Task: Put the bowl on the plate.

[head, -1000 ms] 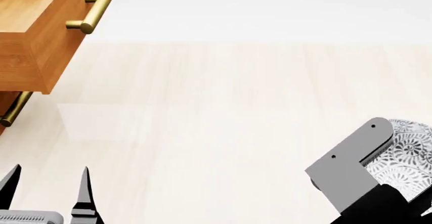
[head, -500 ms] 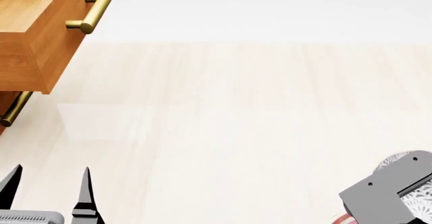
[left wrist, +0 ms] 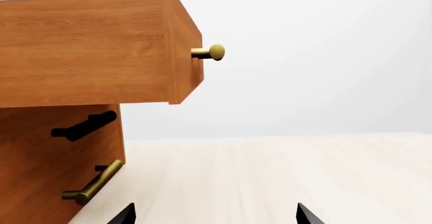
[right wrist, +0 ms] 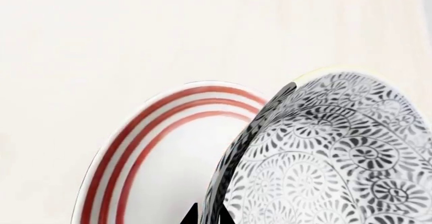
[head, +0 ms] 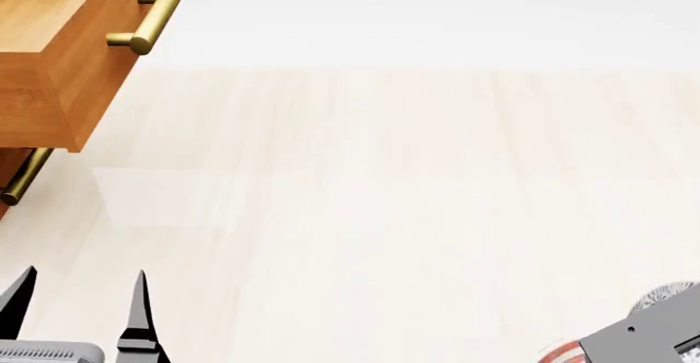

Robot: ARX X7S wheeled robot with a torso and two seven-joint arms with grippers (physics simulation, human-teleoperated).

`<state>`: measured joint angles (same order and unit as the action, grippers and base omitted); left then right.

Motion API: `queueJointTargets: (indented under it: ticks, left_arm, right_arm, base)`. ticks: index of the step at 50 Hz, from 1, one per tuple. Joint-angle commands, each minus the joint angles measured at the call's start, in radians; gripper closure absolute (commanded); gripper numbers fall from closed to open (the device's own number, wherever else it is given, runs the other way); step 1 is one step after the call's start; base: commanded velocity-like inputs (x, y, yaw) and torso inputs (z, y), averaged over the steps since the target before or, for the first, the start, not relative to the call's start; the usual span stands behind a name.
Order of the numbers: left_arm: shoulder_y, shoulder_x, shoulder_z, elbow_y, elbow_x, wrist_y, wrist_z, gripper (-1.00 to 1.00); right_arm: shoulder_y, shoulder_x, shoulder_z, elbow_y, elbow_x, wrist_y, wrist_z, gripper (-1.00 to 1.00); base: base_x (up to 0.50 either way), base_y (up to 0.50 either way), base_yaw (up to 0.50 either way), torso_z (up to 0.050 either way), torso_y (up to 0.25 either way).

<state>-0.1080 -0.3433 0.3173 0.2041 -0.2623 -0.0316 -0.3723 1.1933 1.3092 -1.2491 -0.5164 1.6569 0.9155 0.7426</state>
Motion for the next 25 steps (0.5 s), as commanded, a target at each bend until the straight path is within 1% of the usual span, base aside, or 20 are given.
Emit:
queueJointTargets:
  ticks: [1,4,12,25]
  left_arm:
    - [0.000,-0.003,0.002,0.005,-0.003,-0.002,-0.003,-1.00]
    - [0.001,-0.003,0.003,0.006,-0.004,-0.001,-0.004,-1.00]
    - [0.001,-0.004,0.006,0.011,-0.005,-0.006,-0.007,-1.00]
    - [0.000,-0.007,0.010,0.018,-0.006,-0.012,-0.011,-1.00]
  right_arm:
    - [-0.012,0.003,-0.002,0.005,-0.037,-0.028,-0.010,1.00]
    - [-0.034,0.000,-0.012,0.027,-0.082,-0.050,-0.050,1.00]
    - [-0.045,-0.023,-0.018,0.050,-0.103,-0.061,-0.067,1.00]
    - [-0.083,-0.033,-0.031,0.066,-0.138,-0.105,-0.091,1.00]
  base:
    - [0.00,0.00,0.00,0.000,0.000]
    - [0.00,0.00,0.00,0.000,0.000]
    - [0.00,0.00,0.00,0.000,0.001]
    - [0.00,0.00,0.00,0.000,0.000]
